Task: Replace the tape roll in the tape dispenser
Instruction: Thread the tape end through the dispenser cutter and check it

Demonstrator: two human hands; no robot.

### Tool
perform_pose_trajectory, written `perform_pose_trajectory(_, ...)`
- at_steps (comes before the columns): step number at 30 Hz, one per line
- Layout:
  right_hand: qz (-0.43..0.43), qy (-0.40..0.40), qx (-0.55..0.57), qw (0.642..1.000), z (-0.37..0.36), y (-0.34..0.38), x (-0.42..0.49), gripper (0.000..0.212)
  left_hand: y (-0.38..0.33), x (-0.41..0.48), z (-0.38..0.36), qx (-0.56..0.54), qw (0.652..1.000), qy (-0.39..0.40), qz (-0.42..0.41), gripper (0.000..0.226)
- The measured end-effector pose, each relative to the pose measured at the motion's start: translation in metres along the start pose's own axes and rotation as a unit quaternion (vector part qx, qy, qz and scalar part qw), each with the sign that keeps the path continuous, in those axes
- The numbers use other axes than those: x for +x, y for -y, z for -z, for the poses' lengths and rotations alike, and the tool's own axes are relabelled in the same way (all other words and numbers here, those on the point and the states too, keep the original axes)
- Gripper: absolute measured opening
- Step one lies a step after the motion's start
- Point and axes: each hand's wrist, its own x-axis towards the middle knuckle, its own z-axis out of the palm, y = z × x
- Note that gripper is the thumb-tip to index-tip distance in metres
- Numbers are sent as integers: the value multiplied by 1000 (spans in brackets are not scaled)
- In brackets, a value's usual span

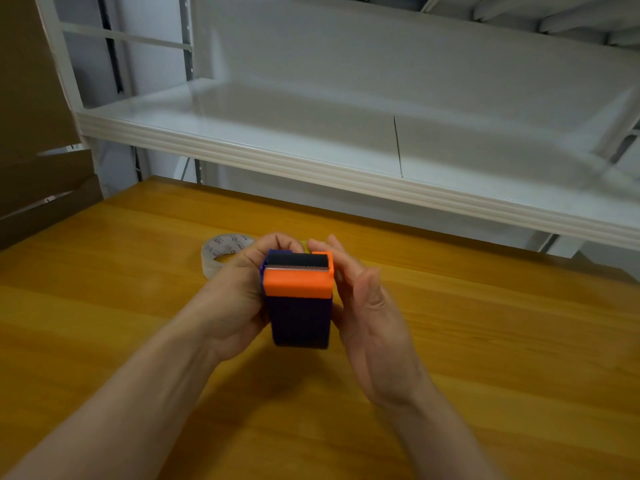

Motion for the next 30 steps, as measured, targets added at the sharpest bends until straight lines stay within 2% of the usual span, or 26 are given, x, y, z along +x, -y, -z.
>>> perform_pose_trajectory(4, -29, 8, 41, 999, -2, 0, -1, 90, 0, -2, -1, 19, 999, 31, 34, 30)
perform_pose_trajectory(10, -38, 16, 66, 997, -3, 2, 1, 91, 1, -1, -3, 31, 998, 42, 37, 32)
perform_pose_trajectory(12, -40, -7, 61, 997, 2, 3, 3, 86, 2, 0, -3, 41, 998, 49, 26, 24)
perform_pose_trajectory(14, -39, -59, 14, 997, 8, 4, 6, 72, 3, 0, -4, 61, 996, 58, 11, 6)
perform_pose_trajectory(17, -19, -121, -77, 989, 23, 3, 9, 38, 5, -1, -7, 96, 993, 70, 6, 6)
perform_pose_trajectory(19, -2, -126, -121, 985, 31, 3, 10, 22, 7, -1, -9, 111, 991, 79, 4, 5)
perform_pose_trajectory(23, -4, -90, -154, 984, 39, 8, 10, 18, 9, -2, -12, 114, 990, 85, 13, 5)
perform_pose_trajectory(30, -35, -25, -169, 985, 49, 17, 7, 32, 10, -2, -12, 95, 993, 61, 37, 11)
